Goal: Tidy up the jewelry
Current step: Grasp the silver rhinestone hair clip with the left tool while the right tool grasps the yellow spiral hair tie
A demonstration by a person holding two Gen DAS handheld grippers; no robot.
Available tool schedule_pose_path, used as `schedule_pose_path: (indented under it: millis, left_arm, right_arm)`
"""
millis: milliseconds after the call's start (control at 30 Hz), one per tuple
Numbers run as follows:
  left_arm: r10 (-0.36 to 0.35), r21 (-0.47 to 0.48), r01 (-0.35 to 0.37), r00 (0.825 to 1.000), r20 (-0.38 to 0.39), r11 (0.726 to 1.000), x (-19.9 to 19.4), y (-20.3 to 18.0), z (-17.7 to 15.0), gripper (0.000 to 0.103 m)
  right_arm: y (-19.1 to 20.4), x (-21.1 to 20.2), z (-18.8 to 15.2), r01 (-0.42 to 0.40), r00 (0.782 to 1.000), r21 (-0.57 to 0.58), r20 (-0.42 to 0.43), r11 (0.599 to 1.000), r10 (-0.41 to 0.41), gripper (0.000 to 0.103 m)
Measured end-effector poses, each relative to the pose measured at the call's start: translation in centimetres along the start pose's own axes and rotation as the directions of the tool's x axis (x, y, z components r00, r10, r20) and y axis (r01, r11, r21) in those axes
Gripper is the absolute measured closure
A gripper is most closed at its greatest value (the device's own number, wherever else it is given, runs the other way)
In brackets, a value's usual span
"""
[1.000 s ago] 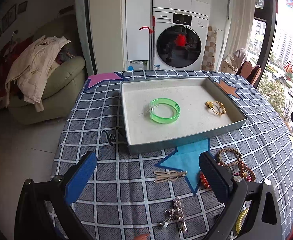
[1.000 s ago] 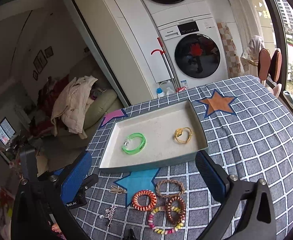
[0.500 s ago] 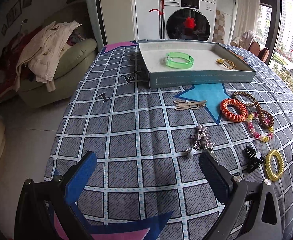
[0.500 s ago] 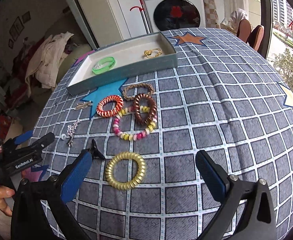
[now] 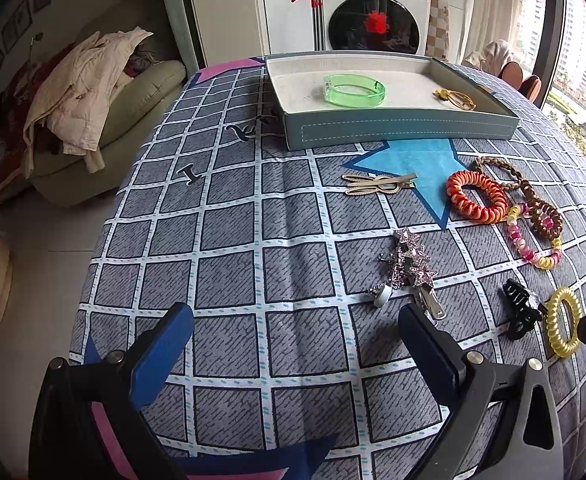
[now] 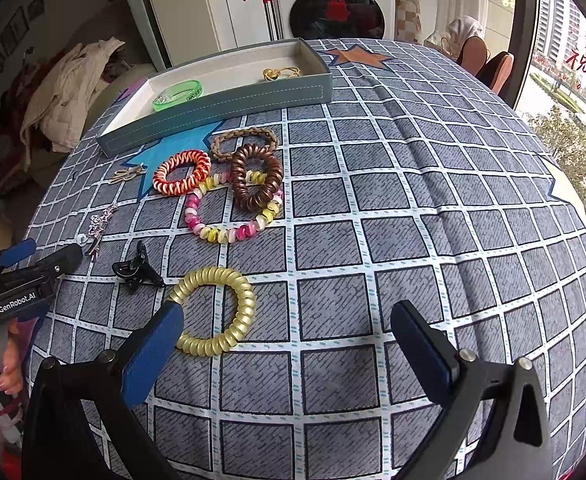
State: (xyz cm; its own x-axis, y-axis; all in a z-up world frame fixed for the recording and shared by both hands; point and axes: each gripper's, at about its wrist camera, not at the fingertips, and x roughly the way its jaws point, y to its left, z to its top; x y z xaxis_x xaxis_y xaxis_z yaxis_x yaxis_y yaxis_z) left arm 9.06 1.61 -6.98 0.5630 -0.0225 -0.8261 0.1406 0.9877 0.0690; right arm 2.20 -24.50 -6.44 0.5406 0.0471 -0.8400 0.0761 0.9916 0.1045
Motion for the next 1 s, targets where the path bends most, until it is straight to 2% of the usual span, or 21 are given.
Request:
schedule_pose_path:
  millis: [100, 200, 300, 367, 467, 700, 800, 900, 967, 1000]
  left_arm:
    - [-0.008, 0.002, 0.008, 1.000, -0.003, 1.000, 0.3, -0.1, 0.4, 0.000]
    - [-0.011, 0.014, 0.011, 1.000, 0.002, 1.000, 0.4, -0.4, 0.6, 0.000]
    - [-0.046, 0.014, 0.046, 0.999, 0.003, 0.999, 0.4, -0.5, 0.9, 0.000]
    - [-0.051, 0.015, 0.051, 0.999, 0.003, 0.999, 0.5, -0.6, 1.0, 0.000]
    - [-0.091, 0.013, 0.090, 0.996, 0.003, 0.996, 0.4, -0.7, 1.1, 0.011]
    - [-0.128, 0.071, 0.128, 0.992, 0.002, 0.989, -0.2, -2.0, 1.1, 0.036]
    - [-0.151, 0.097, 0.150, 0.988, 0.003, 0.984, -0.4, -2.6, 1.1, 0.052]
    - [-0.166, 0.124, 0.164, 0.986, 0.002, 0.979, -0.6, -3.2, 1.0, 0.071]
    - [-0.169, 0.125, 0.167, 0.986, 0.006, 0.978, -0.7, -3.2, 0.9, 0.071]
    - [-0.176, 0.119, 0.174, 0.984, 0.006, 0.978, -0.7, -3.1, 0.9, 0.071]
  right_arm:
    - [0.3, 0.4, 0.1, 0.015, 1.000, -0.022, -0.011, 1.000, -0.015, 0.000]
    - [0.7, 0.8, 0.1, 0.030, 0.999, -0.049, -0.017, 0.998, -0.031, 0.008]
    - [1.2, 0.9, 0.1, 0.049, 0.999, -0.086, -0.010, 0.995, -0.050, 0.015]
    - [1.5, 0.8, 0.1, 0.062, 0.998, -0.118, -0.002, 0.991, -0.062, 0.024]
    - [1.7, 0.8, 0.1, 0.056, 0.998, -0.134, -0.002, 0.989, -0.056, 0.026]
    - [1.9, 0.7, 0.1, 0.039, 0.999, -0.149, -0.008, 0.988, -0.041, 0.031]
    - [2.3, 0.5, 0.0, 0.023, 1.000, -0.168, -0.008, 0.985, -0.024, 0.043]
    - [3.0, 0.4, 0.0, 0.004, 1.000, -0.194, -0.009, 0.981, -0.006, 0.060]
    - [3.3, 0.3, -0.1, -0.004, 1.000, -0.206, -0.006, 0.979, 0.003, 0.080]
    - [3.4, 0.3, -0.1, -0.007, 1.000, -0.209, -0.005, 0.978, 0.006, 0.085]
